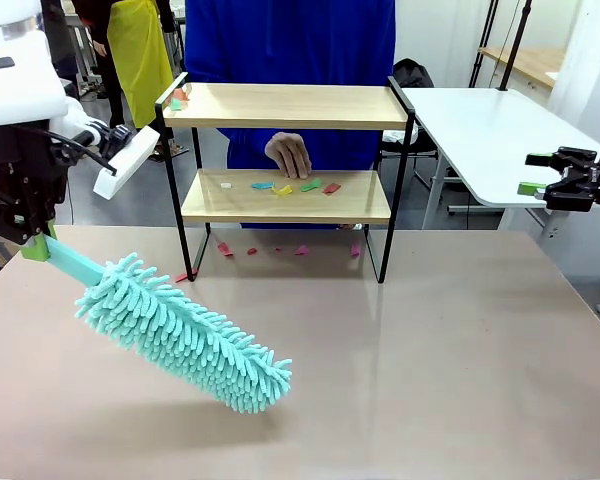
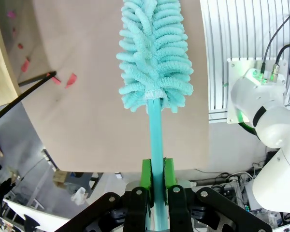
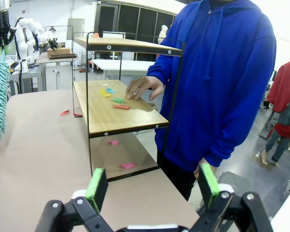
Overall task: Clean the shelf.
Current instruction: Clean the specific section of the Shelf indicated by the human with the Duster.
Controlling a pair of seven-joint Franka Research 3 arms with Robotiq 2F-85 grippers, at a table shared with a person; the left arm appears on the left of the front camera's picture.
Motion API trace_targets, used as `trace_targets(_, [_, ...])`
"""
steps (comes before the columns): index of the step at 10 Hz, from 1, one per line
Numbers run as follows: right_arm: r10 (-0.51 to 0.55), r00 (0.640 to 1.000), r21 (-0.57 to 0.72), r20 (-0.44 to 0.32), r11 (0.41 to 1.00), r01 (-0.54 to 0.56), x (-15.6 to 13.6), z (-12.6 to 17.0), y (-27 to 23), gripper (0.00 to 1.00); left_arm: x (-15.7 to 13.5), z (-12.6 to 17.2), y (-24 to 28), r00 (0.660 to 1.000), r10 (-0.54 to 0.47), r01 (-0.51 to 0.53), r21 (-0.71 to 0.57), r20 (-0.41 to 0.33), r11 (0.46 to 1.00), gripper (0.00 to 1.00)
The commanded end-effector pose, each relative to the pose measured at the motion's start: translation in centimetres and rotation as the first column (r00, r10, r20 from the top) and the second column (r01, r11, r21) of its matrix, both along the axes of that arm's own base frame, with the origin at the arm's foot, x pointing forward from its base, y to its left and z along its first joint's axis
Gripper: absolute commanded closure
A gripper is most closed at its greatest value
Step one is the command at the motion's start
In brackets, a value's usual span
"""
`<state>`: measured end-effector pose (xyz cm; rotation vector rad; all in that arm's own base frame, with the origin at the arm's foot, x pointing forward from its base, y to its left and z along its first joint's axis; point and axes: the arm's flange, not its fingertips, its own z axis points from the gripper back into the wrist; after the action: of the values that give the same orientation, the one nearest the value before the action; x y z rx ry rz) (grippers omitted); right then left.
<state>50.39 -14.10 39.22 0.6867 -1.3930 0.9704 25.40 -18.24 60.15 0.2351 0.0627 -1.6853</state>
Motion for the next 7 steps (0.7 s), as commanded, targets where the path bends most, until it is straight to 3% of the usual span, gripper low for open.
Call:
trace_targets(1, [0.001, 1.0, -0.001, 0.006, 1.0, -0.001, 0.02, 0.27, 0.11, 0.0, 0.0, 0.12, 0.2, 1.0, -0.012, 0.012, 0.005, -0.002, 1.0, 0.87])
trace_targets(7, [0.001, 1.0, -0.001, 0.006, 1.0, -0.001, 0.02, 0.27, 0.11, 0.0, 0.0, 0.12, 0.2, 1.0, -0.012, 0.012, 0.005, -0.002, 1.0, 0.87])
